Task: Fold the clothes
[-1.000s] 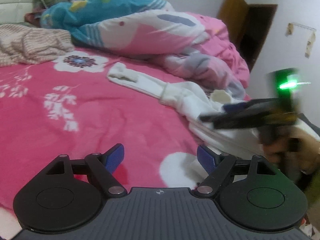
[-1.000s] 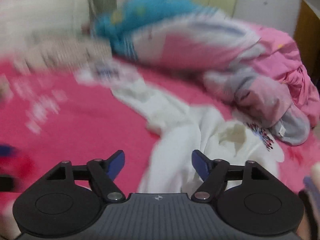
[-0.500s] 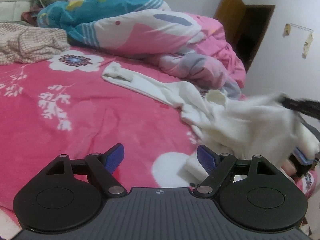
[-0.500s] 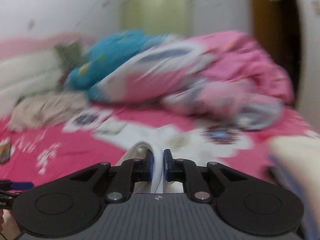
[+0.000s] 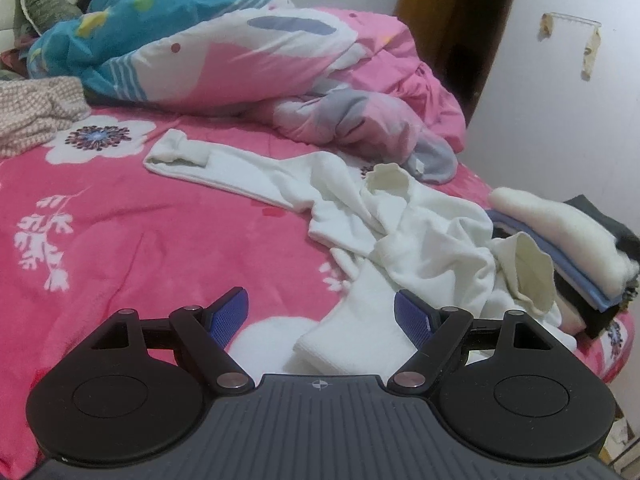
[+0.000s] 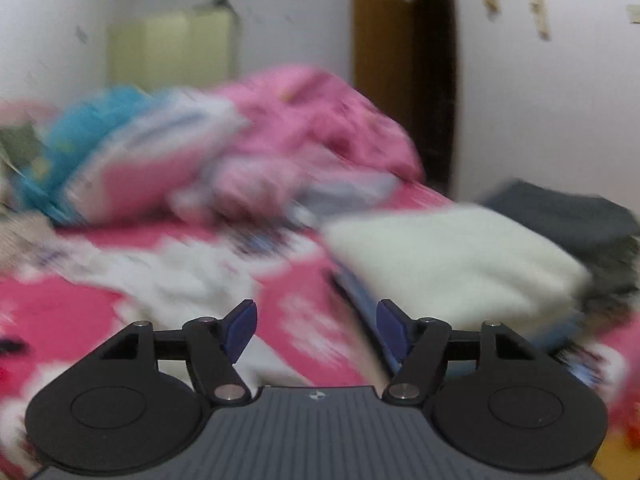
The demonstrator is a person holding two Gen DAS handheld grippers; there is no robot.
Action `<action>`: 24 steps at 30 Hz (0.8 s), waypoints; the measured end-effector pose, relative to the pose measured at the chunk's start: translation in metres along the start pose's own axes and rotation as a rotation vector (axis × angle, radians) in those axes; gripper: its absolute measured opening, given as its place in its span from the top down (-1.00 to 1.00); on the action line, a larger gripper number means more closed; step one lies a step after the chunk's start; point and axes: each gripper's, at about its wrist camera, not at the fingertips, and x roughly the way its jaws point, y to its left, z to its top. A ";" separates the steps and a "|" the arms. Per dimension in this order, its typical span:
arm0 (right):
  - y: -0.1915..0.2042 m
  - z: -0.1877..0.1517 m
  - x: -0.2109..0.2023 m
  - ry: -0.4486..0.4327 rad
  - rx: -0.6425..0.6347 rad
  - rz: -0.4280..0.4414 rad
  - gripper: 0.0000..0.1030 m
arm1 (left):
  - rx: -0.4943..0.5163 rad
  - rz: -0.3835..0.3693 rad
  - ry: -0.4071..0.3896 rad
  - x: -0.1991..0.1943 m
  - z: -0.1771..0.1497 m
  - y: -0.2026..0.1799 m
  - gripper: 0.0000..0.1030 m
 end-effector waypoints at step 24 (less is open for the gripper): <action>0.038 -0.026 0.115 0.117 -0.142 -0.150 0.86 | 0.003 0.051 -0.026 0.033 0.039 0.040 -0.57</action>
